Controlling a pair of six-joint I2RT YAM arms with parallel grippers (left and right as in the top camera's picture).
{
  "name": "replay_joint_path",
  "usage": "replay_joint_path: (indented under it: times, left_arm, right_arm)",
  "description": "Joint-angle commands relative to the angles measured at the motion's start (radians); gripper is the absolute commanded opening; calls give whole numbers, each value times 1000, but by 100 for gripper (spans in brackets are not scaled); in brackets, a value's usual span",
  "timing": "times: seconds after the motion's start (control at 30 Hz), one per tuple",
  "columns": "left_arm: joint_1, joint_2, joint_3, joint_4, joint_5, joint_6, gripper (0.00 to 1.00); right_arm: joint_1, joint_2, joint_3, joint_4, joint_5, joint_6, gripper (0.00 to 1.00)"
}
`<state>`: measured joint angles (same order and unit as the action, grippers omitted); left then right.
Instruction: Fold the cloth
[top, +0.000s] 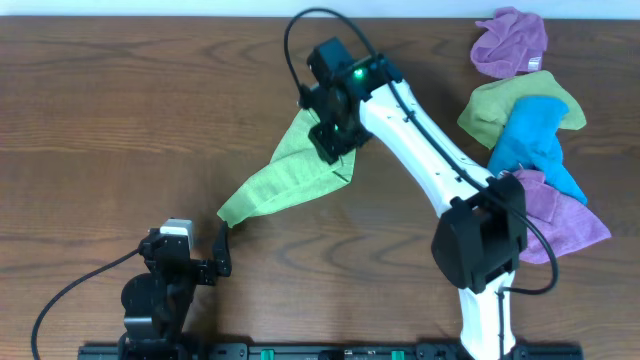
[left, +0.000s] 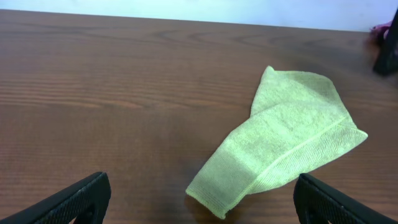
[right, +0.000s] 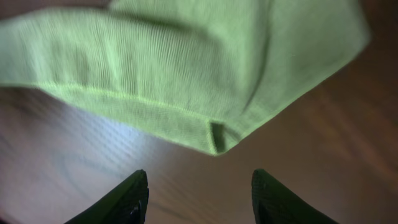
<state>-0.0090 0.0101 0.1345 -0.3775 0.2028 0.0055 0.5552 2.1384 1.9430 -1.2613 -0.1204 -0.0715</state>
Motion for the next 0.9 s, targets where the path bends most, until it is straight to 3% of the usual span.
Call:
replay_joint_path:
  times: [0.0, 0.4, 0.87]
  left_arm:
    - [-3, -6, -21, -3, 3, 17, 95]
    - [-3, -6, -21, -3, 3, 17, 95]
    - [-3, -6, -21, -3, 3, 17, 95]
  right_arm:
    - [6, -5, -76, 20, -30, -16, 54]
    - [0, -4, -253, 226, -27, -43, 57]
    - [-4, 79, -259, 346, 24, -69, 57]
